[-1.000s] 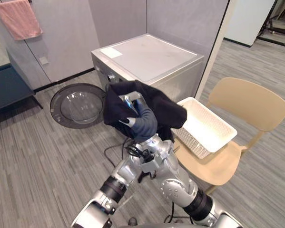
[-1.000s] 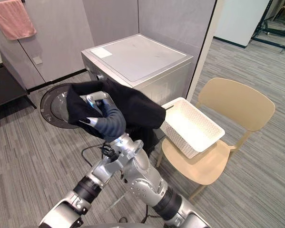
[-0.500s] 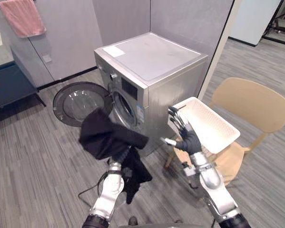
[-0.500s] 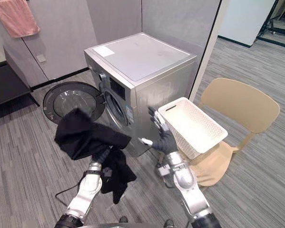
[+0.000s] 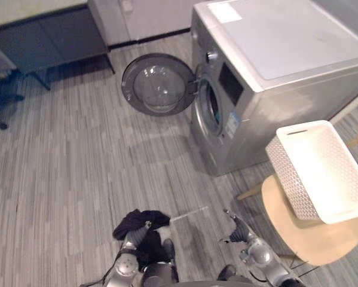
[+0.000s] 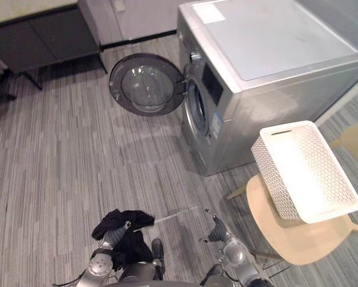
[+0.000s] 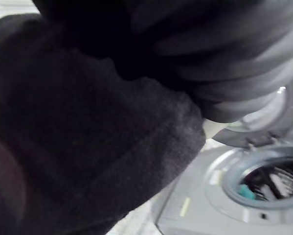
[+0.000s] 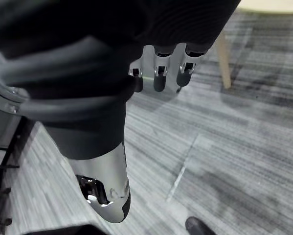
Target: Pick up the laundry basket with both hands and put the clothes into the washing machine.
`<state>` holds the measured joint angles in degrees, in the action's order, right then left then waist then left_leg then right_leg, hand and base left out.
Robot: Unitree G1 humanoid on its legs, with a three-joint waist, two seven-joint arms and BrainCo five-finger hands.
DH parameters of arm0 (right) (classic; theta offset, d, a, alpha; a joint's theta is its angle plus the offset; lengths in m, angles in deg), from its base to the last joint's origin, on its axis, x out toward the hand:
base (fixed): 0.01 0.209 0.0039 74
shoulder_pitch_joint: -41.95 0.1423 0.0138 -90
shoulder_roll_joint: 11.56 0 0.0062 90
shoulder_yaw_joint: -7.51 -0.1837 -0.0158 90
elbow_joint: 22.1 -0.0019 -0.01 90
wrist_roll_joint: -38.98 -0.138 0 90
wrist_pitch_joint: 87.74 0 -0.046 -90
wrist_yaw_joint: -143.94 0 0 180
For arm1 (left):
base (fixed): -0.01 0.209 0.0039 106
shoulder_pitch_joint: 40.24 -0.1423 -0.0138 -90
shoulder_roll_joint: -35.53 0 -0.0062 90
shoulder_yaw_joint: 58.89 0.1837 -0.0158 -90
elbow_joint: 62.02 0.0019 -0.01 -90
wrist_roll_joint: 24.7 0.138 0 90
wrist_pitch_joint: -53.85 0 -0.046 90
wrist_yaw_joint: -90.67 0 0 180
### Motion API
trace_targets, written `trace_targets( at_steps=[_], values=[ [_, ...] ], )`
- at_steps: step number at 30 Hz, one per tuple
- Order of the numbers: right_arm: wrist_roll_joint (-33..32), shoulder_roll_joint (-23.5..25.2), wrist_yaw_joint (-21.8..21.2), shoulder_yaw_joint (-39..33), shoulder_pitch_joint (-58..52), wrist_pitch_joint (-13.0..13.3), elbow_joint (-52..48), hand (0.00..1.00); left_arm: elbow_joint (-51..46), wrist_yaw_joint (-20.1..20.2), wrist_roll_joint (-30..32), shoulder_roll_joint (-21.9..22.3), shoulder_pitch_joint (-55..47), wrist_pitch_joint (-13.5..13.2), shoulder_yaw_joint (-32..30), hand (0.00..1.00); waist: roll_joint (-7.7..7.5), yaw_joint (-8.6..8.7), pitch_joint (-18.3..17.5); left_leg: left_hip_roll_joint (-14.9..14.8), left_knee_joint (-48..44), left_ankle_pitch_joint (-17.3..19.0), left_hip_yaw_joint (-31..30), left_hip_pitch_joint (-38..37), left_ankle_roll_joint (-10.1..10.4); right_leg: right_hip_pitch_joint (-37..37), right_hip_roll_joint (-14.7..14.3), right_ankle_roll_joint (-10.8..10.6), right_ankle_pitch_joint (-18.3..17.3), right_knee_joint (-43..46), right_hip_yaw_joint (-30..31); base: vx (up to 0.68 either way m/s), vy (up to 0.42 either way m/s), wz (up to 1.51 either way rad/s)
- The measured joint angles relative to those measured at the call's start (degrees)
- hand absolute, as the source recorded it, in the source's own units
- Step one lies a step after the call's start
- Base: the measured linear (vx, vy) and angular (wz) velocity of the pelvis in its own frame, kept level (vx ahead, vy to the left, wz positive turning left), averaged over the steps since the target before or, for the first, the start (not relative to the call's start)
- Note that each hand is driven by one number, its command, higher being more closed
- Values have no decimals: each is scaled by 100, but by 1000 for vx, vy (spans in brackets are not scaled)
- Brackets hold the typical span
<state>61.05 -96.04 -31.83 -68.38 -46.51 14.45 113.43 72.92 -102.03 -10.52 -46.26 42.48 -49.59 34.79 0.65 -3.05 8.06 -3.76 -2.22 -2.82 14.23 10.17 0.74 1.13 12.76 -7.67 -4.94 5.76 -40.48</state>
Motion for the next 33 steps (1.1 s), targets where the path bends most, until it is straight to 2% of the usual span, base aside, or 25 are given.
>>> trace_targets(
  at_steps=[1, 2, 3, 4, 5, 6, 7, 8, 11, 13, 14, 15, 16, 18, 19, 21, 22, 24, 26, 28, 29, 30, 31, 32, 33],
  values=[
    [23, 71, 24, -9, 64, -29, 109, 0, 151, 21, 2, -2, -33, 26, -8, 100, 0, -114, 16, 58, -292, 329, 6, 36, -26, 62, 89, -87, -44, 125, -45, 197, 110, 27],
    [56, 93, 41, -7, 69, -39, 121, 0, 206, 31, 1, 4, -68, 54, -9, 100, -34, -138, 37, 97, -489, 507, 2, 44, -50, 71, 236, -227, -147, 361, -38, 254, 159, 34],
    [102, 89, 60, -12, 42, -52, 82, 0, 251, 39, 5, 8, -66, 74, -117, 100, -21, -109, 80, 199, -829, 804, -152, 17, -112, 28, 626, -178, -372, 1217, 15, 175, 117, 42],
    [102, 82, 58, -12, 25, -71, 58, 0, 297, 45, 11, -2, -65, 78, -117, 100, -15, -95, 87, 269, -915, 913, -259, -21, -144, -71, 797, -3, -451, 1722, 141, 271, 172, 61],
    [99, 81, 58, -15, -16, -106, 10, 0, 396, 54, 20, -28, -58, 91, -115, 100, -15, -54, 114, 306, -1031, 1198, -409, -150, -248, -563, 1090, 390, -416, 2937, 874, 232, 107, 53],
    [96, 139, 49, -9, -34, -115, 6, 0, 495, 55, 50, -115, 15, 143, -111, 100, 50, -12, 210, 267, -1177, 1407, -583, -250, -300, -1091, 797, 311, -772, 3790, 1921, 255, 74, 53],
    [96, 151, 44, -5, -42, -114, -1, 0, 536, 52, 50, -156, 32, 170, -113, 100, 41, 44, 236, 257, -1175, 1448, -664, -311, -302, -1243, 630, 318, -920, 3965, 2148, 366, 29, 65],
    [93, 153, 40, -2, -56, -119, -90, 0, 625, 52, 51, -223, 70, 191, -114, 100, -52, 136, 383, 270, -1012, 1494, -827, -654, -305, -1580, 271, 407, -1206, 4112, 2470, 338, 6, 66],
    [68, 78, 44, 0, -96, -120, -153, 0, 656, 58, 52, -248, 133, 201, -117, 100, -94, 301, 486, 222, -876, 1642, -1021, -1032, -224, -2360, -202, 524, -1230, 3450, 2432, 356, -58, 58],
    [28, 22, 45, -1, -93, -122, -158, 0, 656, 95, 52, -184, 284, 198, -106, 100, -56, 396, 542, 145, -785, 1733, -1254, -1289, -70, -2690, -367, 541, -914, 2543, 2348, 453, -123, 71],
    [21, 20, 39, -1, -118, -123, -173, 0, 662, 142, 55, -173, 337, 194, -77, 100, -146, 462, 499, 150, -752, 1850, -1389, -1425, 106, -2727, -463, 615, -387, 1888, 2382, 496, -175, 89],
    [-6, 28, 32, -10, -164, -124, -183, 0, 669, 154, 59, -158, 368, 191, 27, 100, -167, 521, 478, 148, -812, 1960, -1524, -1588, 238, -2668, -458, 850, 225, 1913, 2459, 670, -228, 93],
    [-30, 3, -6, -30, -163, -129, -186, 0, 686, 160, 62, -55, 420, 192, 61, 100, -37, 539, 480, 55, -1130, 2018, -1564, -1573, 354, -2598, -481, 988, 200, 2102, 2411, 687, -269, 59],
    [-30, -17, -67, -22, -15, -127, -237, 0, 673, 161, 65, 95, 495, 174, 68, 100, 140, 522, 516, -267, -2948, 1756, -1376, -866, 693, -2215, -719, 1095, -178, 1976, 2261, 579, -248, 11],
    [-27, 14, -68, 57, 36, -131, -232, 0, 629, 174, 55, 147, 474, 177, 64, 100, 233, 440, 550, -637, -4343, 1344, -1208, -370, 654, -1772, -1014, 1249, -284, 1707, 2283, 453, -188, -34],
    [-29, 102, -61, 50, 32, -132, -215, 0, 615, 240, 52, 167, 433, 182, 68, 100, 212, 334, 578, -982, -5583, 1462, -869, -35, 506, -1149, -1288, 1354, -351, 1366, 2457, 619, -185, -68],
    [-30, 123, -52, 38, 38, -135, -204, 0, 600, 263, 51, 196, 459, 182, 72, 100, 129, 277, 620, -1004, -5852, 1565, -667, 138, 363, -718, -1325, 1363, -357, 1124, 2658, 549, -137, -63],
    [-66, 124, -17, -27, 46, -137, -201, 0, 428, 264, 45, 229, 506, 170, 89, 100, 54, 221, 653, -972, -5650, 1634, -511, 442, 270, -313, -1324, 1361, -355, 783, 2904, 474, -61, -60],
    [-76, 118, 40, -151, 57, -148, -197, 0, 348, 262, 44, 263, 532, 157, 87, 100, 34, 209, 676, -870, -4876, 1657, -595, 733, 308, -47, -1310, 1358, -353, 620, 3115, 445, 48, -69],
    [-78, 182, 102, -288, 70, -150, -190, 0, 365, 262, 46, 273, 555, 161, 108, 100, -36, 198, 727, -531, -3417, 1632, -1017, 811, 345, 180, -1211, 1323, -365, 612, 3368, 361, 145, -77],
    [-77, 206, 120, -317, 70, -144, -188, 0, 363, 260, 45, 279, 602, 159, 125, 100, -53, 185, 732, -330, -2555, 1499, -1445, 822, 502, 270, -1155, 1117, -415, 615, 3518, 345, 225, -104],
    [-71, 216, 138, -334, 37, -142, -178, 0, 368, 255, 45, 308, 608, 158, 144, 100, 3, 168, 704, -190, -1695, 1204, -2056, 802, 655, 345, -1146, 854, -575, 619, 3780, 351, 259, -109],
    [-66, 214, 162, -336, 39, -142, -172, 0, 391, 249, 44, 323, 610, 158, 163, 100, 59, 153, 691, -173, -1393, 962, -2310, 797, 679, 372, -1163, 731, -654, 619, 3900, 360, 337, -140],
    [-56, 168, 193, -362, 6, -141, -164, 0, 464, 240, 42, 367, 588, 161, 277, 100, 265, 87, 588, -257, -1092, 253, -2707, 796, 746, 383, -1273, 539, -850, 645, 4154, 401, 538, -140],
    [-40, 207, 219, -432, 26, -166, -18, 0, 651, 257, 33, 395, 714, 181, 388, 100, 215, 100, 607, -151, -1484, 62, -2710, 872, 781, 397, -1173, 331, -1124, 768, 4465, 326, 469, -125]
  ],
)
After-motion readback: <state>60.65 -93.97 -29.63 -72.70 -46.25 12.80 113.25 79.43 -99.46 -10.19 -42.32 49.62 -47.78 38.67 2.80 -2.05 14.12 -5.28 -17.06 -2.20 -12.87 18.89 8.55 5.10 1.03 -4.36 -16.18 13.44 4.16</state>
